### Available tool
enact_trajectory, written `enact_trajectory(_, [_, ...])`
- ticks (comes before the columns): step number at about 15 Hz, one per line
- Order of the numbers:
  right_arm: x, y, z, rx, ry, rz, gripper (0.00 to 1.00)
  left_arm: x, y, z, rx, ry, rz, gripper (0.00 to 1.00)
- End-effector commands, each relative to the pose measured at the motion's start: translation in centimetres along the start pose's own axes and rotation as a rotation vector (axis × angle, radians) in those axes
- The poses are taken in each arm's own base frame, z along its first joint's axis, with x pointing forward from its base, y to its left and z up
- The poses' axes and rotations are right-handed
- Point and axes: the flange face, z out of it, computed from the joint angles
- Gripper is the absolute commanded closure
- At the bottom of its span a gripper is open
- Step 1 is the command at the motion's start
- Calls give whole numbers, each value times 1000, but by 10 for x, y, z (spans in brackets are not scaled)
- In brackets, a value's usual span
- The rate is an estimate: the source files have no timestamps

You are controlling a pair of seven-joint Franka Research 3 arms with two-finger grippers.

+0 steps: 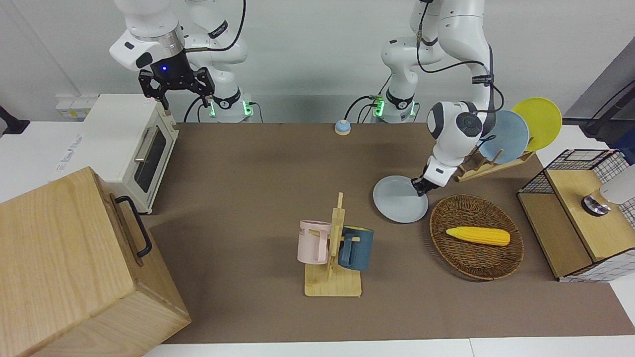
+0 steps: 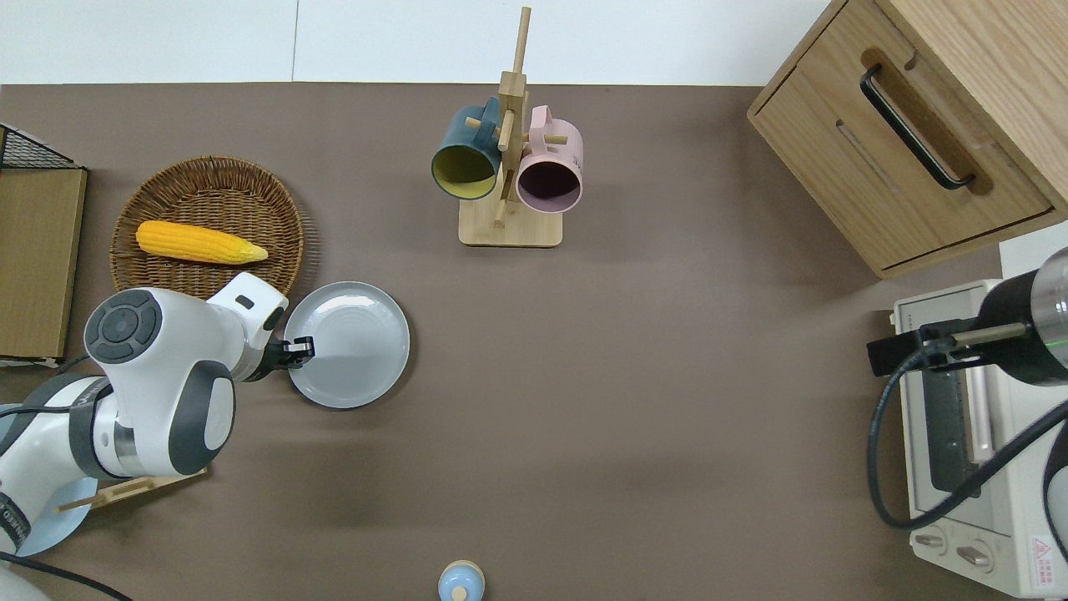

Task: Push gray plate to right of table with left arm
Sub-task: 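Lower the left gripper against the gray plate's rim, then push the gray plate with the left gripper toward the toaster oven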

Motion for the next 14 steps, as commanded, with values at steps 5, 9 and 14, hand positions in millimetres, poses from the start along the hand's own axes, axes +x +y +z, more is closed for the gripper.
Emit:
enact_trajectory(5, [-5,3,-3,-10,-5,-1,5,-16,31,18,-27,-26,43,1000])
enact_trajectory(9, [-5,3,-3,-10,-5,-1,5,-27,63,18,-72,-40,54,1000])
enact_trajectory(14, [-5,3,-3,-10,-5,-1,5,-41,96,20,-107,-60,65,1000])
